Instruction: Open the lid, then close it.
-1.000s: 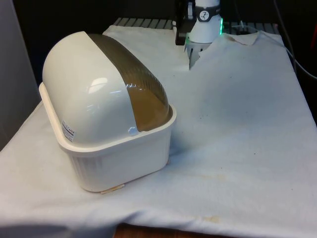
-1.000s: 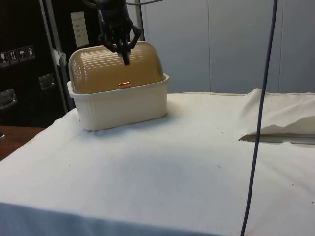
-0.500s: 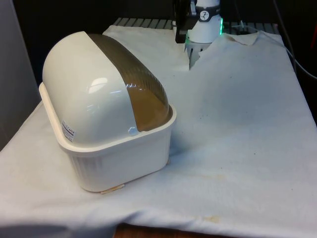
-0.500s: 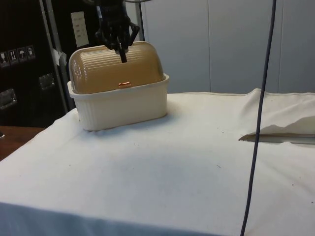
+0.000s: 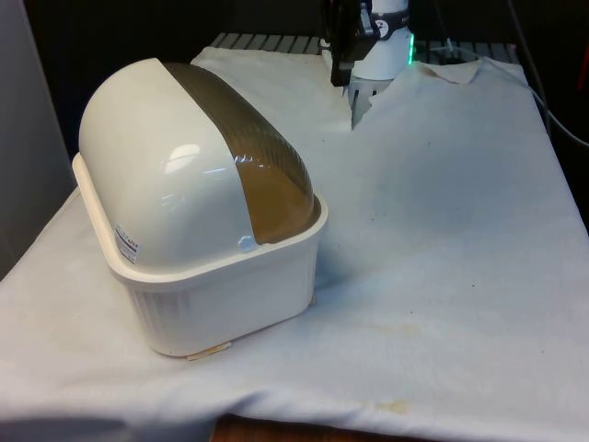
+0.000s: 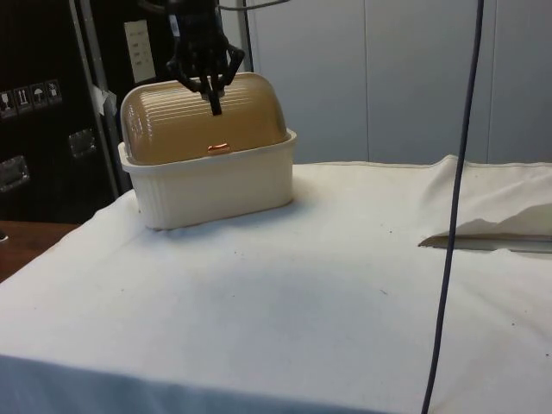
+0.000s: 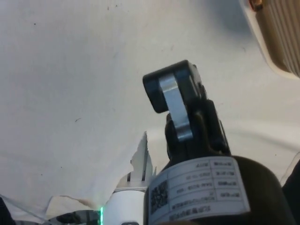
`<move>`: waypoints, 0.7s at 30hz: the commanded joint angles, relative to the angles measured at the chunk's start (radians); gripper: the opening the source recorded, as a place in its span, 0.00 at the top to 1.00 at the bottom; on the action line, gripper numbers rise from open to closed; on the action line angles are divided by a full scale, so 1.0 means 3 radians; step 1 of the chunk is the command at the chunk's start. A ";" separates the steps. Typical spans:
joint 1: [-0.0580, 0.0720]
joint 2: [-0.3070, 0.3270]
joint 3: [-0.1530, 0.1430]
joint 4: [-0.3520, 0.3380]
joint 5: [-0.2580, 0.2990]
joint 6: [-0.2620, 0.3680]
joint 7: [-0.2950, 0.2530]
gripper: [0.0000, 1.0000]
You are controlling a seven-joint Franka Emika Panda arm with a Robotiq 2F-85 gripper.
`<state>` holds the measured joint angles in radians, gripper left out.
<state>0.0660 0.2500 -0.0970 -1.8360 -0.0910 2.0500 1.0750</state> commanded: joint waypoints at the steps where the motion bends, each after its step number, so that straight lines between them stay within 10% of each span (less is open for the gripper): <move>1: -0.0017 0.0003 0.0017 -0.0020 0.0067 0.0053 -0.0070 1.00; 21: -0.0013 0.0063 0.0007 -0.0050 0.0210 0.0117 -0.0617 1.00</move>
<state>0.0650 0.2750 -0.0990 -1.8440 -0.0390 2.0740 0.9020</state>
